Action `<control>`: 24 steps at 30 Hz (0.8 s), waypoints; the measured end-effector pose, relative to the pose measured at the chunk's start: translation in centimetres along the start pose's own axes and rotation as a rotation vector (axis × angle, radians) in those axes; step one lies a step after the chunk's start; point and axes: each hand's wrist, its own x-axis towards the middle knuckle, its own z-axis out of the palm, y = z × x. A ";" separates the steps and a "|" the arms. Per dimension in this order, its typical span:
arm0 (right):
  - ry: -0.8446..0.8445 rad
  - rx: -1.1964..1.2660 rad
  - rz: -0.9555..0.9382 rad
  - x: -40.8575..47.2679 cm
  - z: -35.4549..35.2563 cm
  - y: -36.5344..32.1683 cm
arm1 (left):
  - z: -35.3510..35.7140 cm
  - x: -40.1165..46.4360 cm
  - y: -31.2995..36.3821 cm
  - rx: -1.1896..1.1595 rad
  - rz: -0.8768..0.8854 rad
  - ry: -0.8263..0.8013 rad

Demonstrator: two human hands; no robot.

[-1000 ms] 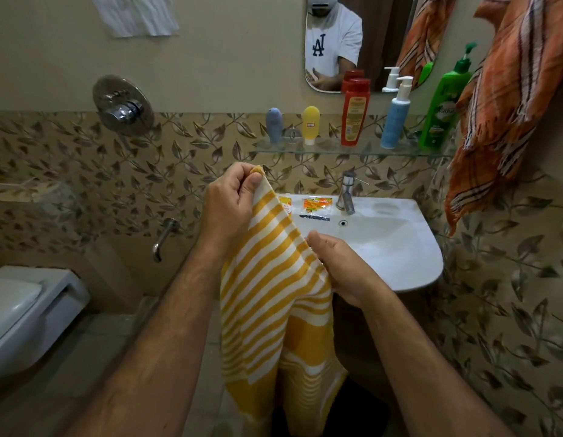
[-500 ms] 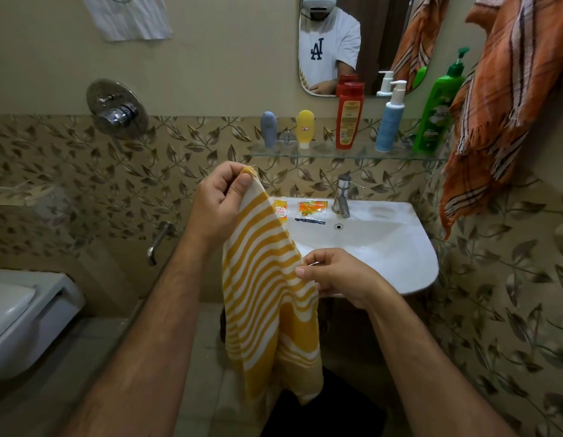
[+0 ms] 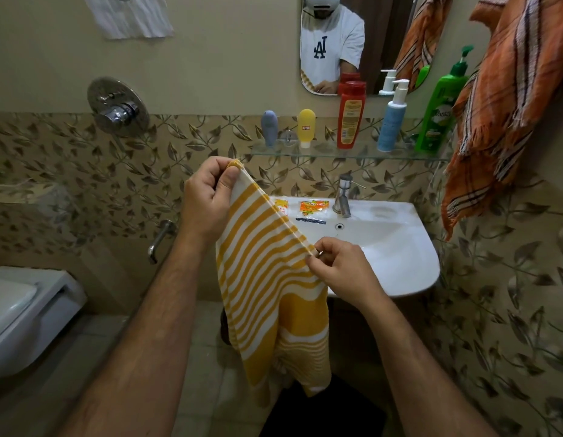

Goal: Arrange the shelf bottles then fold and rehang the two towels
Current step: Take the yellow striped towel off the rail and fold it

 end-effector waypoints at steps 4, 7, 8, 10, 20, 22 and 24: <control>-0.038 0.037 -0.007 -0.3 0.3 0.2 | 0.2 0.0 -0.2 0.009 -0.019 0.018; -0.106 0.129 0.043 -0.7 0.8 0.3 | 0.3 0.1 0.0 0.027 -0.021 0.031; -0.107 0.127 0.049 -0.8 1.2 0.5 | 0.4 0.2 0.1 0.033 -0.019 0.032; -0.065 0.097 0.039 -0.9 1.8 0.8 | 0.5 0.3 0.3 0.042 -0.021 0.026; -0.069 0.258 0.100 -1.3 2.5 1.0 | 0.4 0.0 0.5 0.048 -0.006 0.025; -0.062 0.331 0.133 -1.3 2.6 1.0 | 0.3 -0.1 0.7 0.041 0.000 0.017; -0.040 0.374 0.155 -1.3 2.6 0.9 | 0.2 -0.2 0.8 0.046 0.007 0.008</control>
